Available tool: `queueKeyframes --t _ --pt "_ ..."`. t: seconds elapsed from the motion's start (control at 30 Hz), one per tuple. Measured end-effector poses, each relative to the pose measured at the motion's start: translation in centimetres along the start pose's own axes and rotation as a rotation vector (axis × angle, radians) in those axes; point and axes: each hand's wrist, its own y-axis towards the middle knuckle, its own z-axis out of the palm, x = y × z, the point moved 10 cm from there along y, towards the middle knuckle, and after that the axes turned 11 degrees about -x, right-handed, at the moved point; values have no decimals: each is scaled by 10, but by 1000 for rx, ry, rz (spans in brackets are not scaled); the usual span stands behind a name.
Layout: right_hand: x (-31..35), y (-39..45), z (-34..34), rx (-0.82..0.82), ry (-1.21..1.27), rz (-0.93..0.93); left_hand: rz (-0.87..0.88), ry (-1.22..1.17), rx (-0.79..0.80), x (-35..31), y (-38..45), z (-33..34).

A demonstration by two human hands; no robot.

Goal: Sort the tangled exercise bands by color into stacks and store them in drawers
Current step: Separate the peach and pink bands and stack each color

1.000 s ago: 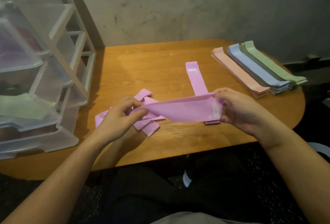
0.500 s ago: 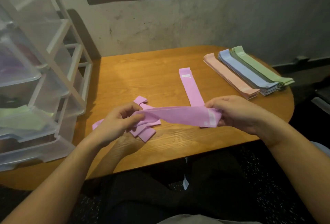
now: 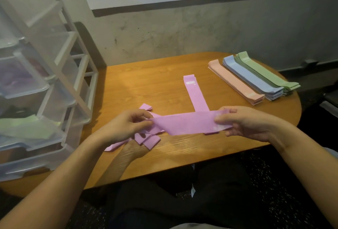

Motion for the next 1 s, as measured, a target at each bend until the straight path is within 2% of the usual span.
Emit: queueKeyframes --t 0.13,0.27,0.33,0.43,0.53,0.63,0.77,0.83,1.0 --pt "4 3 -22 -66 166 -2 -38 70 80 9 3 4" --pt "5 14 -43 -198 159 -74 -44 81 132 12 7 12" --pt "7 17 -57 -276 119 -117 -87 13 124 14 9 13" --pt "4 20 -72 -337 12 -139 -187 -202 36 20 15 12" --pt "-4 26 -78 -320 -32 -120 -240 -378 -56 22 22 14" --pt "-7 31 -81 -278 3 -129 -251 -404 -143 23 33 14" --pt "-3 38 -95 -331 86 -229 -246 -344 -229 28 49 10" --pt "-5 40 -98 -317 124 -211 -226 -335 -279 29 57 9" --pt "-14 44 -105 -306 -37 -120 -245 -501 -424 29 73 6"
